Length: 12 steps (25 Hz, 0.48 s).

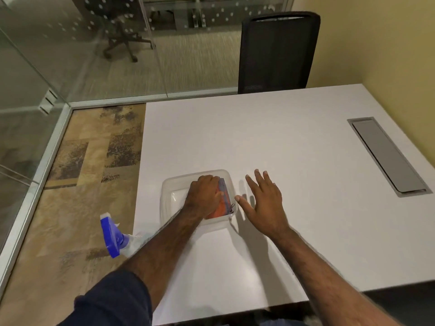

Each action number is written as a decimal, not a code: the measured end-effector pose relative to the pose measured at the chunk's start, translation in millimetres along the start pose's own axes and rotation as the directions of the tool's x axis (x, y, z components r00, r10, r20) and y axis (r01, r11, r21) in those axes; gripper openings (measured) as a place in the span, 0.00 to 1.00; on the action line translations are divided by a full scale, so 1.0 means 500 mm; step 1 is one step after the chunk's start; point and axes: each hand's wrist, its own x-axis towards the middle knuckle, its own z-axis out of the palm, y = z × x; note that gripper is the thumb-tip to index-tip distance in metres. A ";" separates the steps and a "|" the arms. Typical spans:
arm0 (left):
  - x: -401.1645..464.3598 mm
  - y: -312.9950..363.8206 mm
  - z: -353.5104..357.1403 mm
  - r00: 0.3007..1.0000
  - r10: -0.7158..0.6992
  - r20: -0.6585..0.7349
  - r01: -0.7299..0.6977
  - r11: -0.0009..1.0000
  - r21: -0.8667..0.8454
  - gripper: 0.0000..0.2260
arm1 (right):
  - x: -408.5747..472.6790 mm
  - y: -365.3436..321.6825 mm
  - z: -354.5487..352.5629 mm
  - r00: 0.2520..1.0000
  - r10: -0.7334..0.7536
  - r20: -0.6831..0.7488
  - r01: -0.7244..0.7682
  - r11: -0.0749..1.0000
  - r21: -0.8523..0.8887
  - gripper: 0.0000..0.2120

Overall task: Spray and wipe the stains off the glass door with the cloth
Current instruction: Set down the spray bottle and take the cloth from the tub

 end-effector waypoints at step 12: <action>0.072 -0.020 0.066 0.997 0.002 0.083 -0.015 0.987 0.161 0.25 | -0.023 0.033 -0.002 0.996 0.082 0.045 -0.086 0.993 0.079 0.39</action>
